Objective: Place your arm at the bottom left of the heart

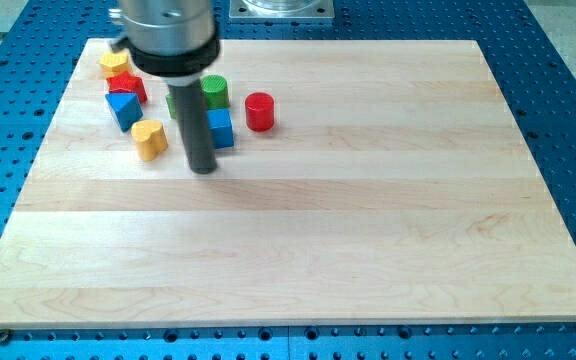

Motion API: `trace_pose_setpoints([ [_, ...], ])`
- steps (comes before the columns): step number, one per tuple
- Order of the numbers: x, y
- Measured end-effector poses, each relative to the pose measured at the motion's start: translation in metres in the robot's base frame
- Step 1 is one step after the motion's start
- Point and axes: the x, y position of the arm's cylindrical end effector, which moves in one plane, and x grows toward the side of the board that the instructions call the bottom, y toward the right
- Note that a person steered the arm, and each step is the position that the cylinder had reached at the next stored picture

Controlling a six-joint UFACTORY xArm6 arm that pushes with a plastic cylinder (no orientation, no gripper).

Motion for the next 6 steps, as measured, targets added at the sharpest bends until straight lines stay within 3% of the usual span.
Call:
trace_pose_setpoints([
  [1,-0.026,0.006],
  [2,-0.083,-0.004],
  [3,0.003,-0.006],
  [4,0.036,-0.073],
  [5,-0.023,-0.146],
  [6,-0.043,-0.062],
])
